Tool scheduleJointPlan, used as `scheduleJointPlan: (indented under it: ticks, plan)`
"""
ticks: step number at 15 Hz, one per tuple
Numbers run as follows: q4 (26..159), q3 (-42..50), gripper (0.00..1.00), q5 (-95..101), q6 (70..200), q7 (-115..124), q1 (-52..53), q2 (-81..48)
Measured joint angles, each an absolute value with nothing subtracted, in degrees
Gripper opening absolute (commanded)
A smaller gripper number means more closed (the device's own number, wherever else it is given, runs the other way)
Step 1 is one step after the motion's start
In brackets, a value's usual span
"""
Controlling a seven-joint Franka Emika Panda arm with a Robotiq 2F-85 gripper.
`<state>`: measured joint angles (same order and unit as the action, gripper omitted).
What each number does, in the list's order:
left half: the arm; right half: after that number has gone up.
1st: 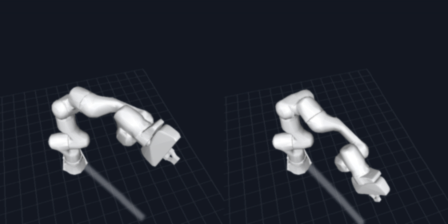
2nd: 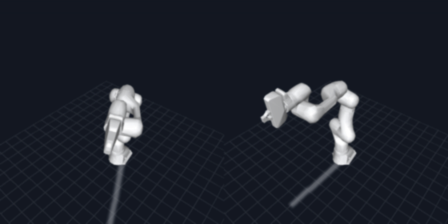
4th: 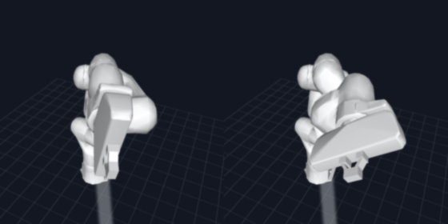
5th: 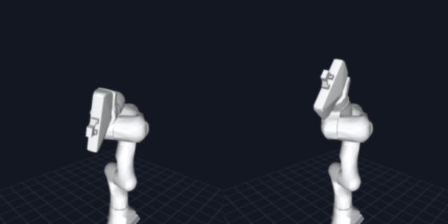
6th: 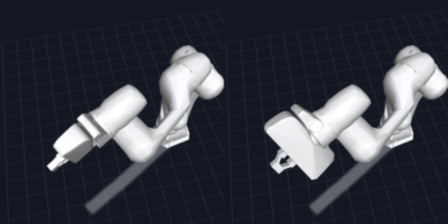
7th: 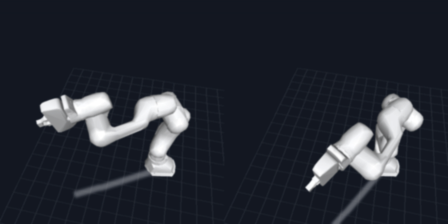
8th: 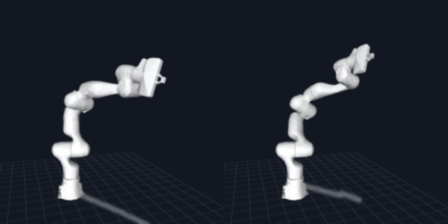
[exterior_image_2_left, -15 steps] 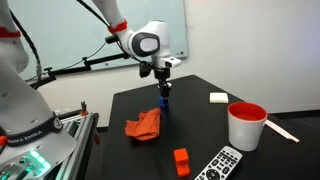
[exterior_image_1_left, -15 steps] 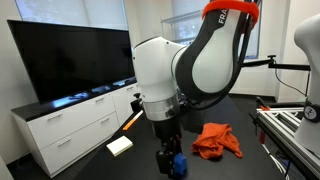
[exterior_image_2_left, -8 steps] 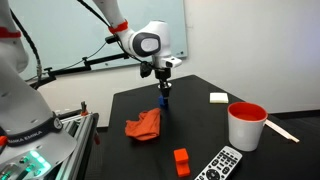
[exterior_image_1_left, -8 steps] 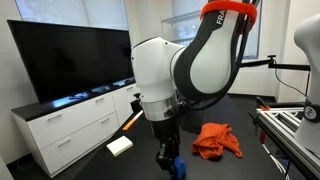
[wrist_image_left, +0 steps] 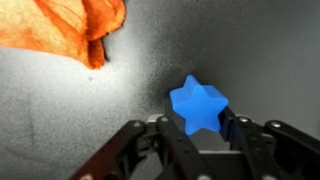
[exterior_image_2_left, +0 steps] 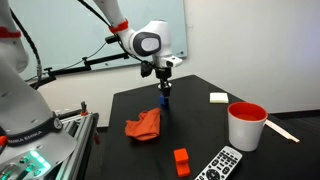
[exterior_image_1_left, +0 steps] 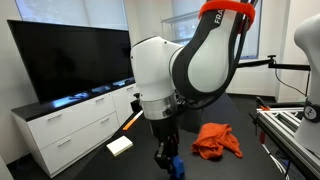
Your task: Put the blue object into the mug
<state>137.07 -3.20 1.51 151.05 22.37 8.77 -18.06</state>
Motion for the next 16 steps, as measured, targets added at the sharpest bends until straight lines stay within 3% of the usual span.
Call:
scheduleJointPlan:
  ticks: [16]
  plan:
    - [131.8, 5.1, 0.19, -5.0, 141.7, 22.0, -2.9, -4.4]
